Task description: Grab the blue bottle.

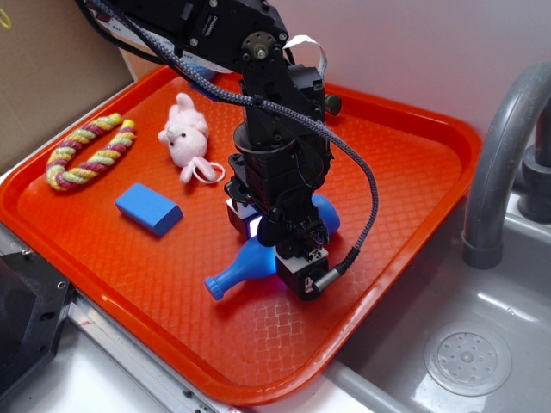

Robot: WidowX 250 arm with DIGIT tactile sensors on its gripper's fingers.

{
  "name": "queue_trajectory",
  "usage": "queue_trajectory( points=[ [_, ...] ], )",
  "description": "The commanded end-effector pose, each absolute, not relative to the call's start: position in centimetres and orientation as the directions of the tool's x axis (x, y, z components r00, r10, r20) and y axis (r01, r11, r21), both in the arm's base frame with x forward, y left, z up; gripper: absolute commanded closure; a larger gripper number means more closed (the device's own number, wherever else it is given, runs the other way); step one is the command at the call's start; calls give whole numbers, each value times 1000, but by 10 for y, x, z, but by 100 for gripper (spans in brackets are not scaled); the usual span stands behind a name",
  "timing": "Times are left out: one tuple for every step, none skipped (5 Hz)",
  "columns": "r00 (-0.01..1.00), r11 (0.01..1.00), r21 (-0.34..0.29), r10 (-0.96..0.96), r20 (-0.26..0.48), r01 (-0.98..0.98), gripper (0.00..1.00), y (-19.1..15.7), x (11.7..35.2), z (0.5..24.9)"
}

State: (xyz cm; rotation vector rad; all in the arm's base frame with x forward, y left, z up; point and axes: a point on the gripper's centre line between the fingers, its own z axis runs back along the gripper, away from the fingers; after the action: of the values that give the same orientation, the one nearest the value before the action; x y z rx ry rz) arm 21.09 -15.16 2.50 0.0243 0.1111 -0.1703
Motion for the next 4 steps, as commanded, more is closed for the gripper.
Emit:
queue_trajectory(
  points=[
    [982,978,89,-185,-40,188,100,-138,217,57],
    [973,973,-6,-229,-37,229,100,-107,233,104],
    [981,979,-58,-194,14,194,100,-77,245,146],
    [993,990,-71,-116,36,118,100,-46,252,178]
  ],
)
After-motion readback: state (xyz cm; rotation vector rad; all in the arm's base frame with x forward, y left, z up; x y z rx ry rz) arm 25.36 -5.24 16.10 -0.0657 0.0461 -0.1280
